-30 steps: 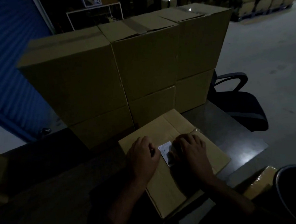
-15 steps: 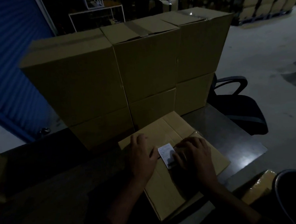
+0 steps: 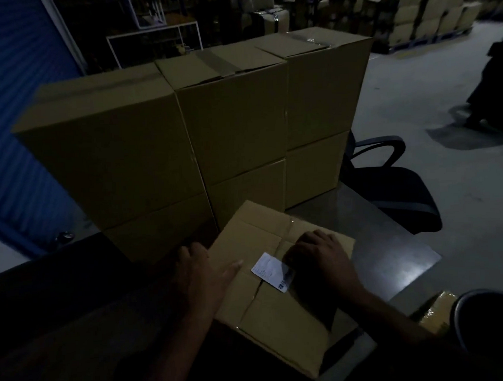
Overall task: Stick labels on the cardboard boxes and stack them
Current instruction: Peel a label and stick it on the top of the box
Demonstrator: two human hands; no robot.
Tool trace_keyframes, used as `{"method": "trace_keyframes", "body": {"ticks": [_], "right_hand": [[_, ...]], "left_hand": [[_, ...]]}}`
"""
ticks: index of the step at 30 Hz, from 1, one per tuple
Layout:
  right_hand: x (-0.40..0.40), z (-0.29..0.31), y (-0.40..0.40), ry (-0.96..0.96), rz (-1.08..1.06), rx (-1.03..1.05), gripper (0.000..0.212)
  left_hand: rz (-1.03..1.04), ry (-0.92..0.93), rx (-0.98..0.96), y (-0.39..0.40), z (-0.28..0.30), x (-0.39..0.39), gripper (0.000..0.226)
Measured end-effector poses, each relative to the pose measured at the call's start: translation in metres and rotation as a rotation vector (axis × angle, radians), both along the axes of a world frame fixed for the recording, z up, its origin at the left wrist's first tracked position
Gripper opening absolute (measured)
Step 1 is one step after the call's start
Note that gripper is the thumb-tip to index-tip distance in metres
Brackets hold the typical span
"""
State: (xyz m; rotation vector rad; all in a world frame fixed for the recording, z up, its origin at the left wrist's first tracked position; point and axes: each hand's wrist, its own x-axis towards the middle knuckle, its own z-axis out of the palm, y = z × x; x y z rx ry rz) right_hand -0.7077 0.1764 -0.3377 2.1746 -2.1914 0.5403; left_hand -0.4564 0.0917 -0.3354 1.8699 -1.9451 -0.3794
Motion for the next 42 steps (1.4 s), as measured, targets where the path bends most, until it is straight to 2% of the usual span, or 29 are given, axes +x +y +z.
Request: {"method": "trace_keyframes", "body": {"ticks": [5,7,12,16,19,25,30,33,36,42], "right_hand": [[0.011,0.01,-0.009,-0.022,-0.04,0.058,0.027],[0.029,0.005,0.002,-0.104,-0.14,0.026,0.027],[0.049,-0.005,0.02,-0.096,-0.229,-0.04,0.022],[0.041,-0.004,0.015,-0.163,-0.227,-0.032,0.021],[0.043,-0.004,0.014,-0.142,-0.227,-0.009,0.023],[0.043,-0.004,0.014,-0.106,-0.218,-0.009,0.023],[0.043,-0.002,0.025,-0.194,-0.297,-0.04,0.023],[0.045,-0.004,0.053,-0.145,-0.387,-0.065,0.023],[0.05,-0.008,0.073,-0.109,-0.351,-0.088,0.023],[0.036,-0.01,0.04,-0.135,-0.161,0.005,0.052]], "left_hand": [[0.063,-0.063,0.002,0.014,-0.006,0.007,0.085],[0.022,-0.04,-0.06,0.013,-0.008,0.005,0.077],[-0.145,0.159,-0.218,0.009,-0.011,-0.018,0.056],[-0.165,0.03,-0.222,0.009,-0.017,-0.028,0.041],[-0.172,0.027,-0.204,0.008,-0.019,-0.026,0.038],[-0.158,0.025,-0.219,0.008,-0.018,-0.029,0.037],[-0.11,-0.026,-0.231,0.005,-0.018,-0.027,0.046],[-0.076,0.119,-0.148,0.003,-0.019,-0.025,0.06],[-0.087,0.227,-0.114,0.003,-0.018,-0.026,0.059],[-0.018,0.254,-0.054,0.008,-0.017,-0.017,0.058]]}}
